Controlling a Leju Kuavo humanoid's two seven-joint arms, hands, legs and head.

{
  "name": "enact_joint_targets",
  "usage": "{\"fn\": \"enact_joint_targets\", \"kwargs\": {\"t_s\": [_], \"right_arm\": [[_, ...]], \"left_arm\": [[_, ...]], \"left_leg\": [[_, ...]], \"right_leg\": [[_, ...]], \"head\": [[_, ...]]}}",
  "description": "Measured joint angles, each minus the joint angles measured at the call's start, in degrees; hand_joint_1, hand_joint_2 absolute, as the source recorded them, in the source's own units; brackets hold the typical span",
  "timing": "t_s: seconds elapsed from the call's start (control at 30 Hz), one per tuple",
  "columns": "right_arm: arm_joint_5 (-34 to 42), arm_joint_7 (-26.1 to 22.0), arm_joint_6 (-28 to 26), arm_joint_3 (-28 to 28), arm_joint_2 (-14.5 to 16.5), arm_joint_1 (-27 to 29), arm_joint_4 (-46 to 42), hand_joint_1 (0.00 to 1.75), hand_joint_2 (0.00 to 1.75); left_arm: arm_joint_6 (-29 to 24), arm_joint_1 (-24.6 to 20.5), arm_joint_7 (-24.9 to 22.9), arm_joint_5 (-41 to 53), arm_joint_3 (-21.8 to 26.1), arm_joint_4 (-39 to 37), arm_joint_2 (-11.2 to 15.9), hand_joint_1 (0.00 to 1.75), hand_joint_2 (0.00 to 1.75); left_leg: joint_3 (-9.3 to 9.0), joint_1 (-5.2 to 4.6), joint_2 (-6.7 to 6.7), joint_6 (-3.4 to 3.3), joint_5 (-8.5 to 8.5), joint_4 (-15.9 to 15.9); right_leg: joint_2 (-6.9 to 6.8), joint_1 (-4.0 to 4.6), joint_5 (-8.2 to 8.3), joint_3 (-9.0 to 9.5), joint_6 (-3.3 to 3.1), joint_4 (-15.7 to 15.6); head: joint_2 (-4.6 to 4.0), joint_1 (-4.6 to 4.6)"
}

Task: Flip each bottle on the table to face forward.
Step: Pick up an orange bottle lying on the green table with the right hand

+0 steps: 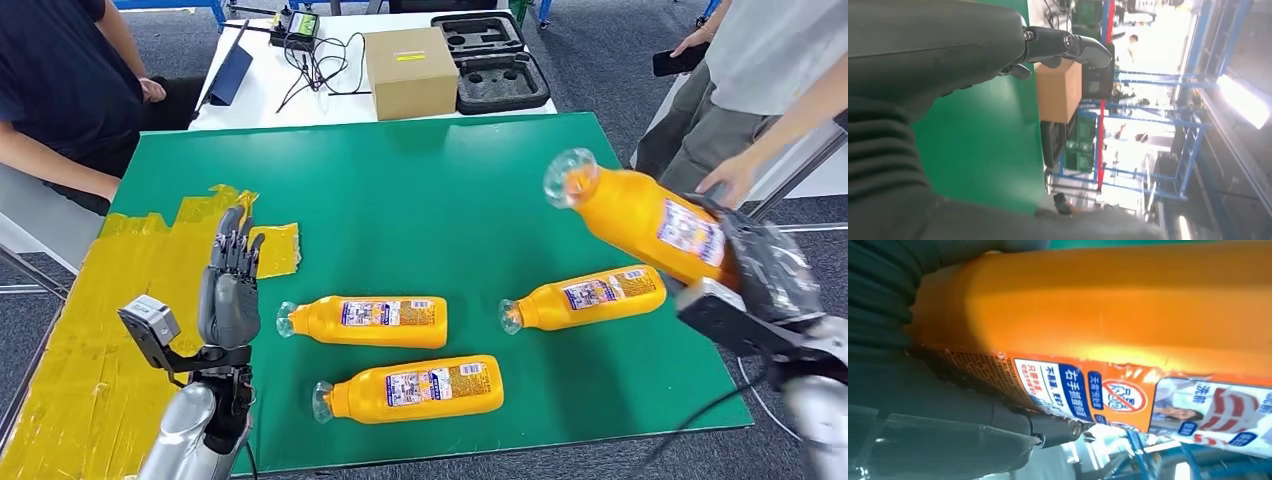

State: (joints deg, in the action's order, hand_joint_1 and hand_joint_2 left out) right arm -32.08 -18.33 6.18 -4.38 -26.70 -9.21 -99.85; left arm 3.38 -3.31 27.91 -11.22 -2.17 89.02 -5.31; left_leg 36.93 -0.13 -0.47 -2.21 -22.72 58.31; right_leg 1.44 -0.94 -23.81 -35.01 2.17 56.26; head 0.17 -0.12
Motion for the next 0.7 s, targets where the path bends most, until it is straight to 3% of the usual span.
{"fn": "enact_joint_targets", "kwargs": {"t_s": [0.23, 0.47, 0.7], "right_arm": [[3.5, 1.0, -9.2, 12.2, 12.8, -10.8, 8.5, 1.75, 1.75], [2.5, 2.5, -13.8, 22.5, 24.6, -17.3, 16.5, 1.75, 1.75], [1.2, 3.3, -15.7, 27.7, 31.5, -20.3, 21.7, 1.75, 1.75]], "left_arm": [[-0.1, -2.4, -1.8, -1.6, -1.6, 0.0, -0.6, 0.00, 1.75], [-1.4, -4.1, -3.0, -2.4, -1.8, 0.0, -0.7, 0.00, 1.75], [-2.0, -5.0, -3.4, -2.6, -1.8, 0.1, -0.7, 0.00, 1.75]], "left_leg": [[-0.01, 0.13, 0.13, 0.13, 0.10, 0.0], [0.01, 0.21, 0.08, 0.19, 0.14, 0.0], [0.07, 0.20, -0.04, 0.20, 0.13, 0.0]], "right_leg": [[0.18, 0.11, 0.03, -0.04, -0.05, 0.0], [0.17, 0.15, 0.03, -0.09, -0.06, 0.1], [0.10, 0.14, 0.01, -0.10, -0.07, 0.1]], "head": [[0.00, 0.01], [0.00, 0.02], [0.00, 0.03]]}}
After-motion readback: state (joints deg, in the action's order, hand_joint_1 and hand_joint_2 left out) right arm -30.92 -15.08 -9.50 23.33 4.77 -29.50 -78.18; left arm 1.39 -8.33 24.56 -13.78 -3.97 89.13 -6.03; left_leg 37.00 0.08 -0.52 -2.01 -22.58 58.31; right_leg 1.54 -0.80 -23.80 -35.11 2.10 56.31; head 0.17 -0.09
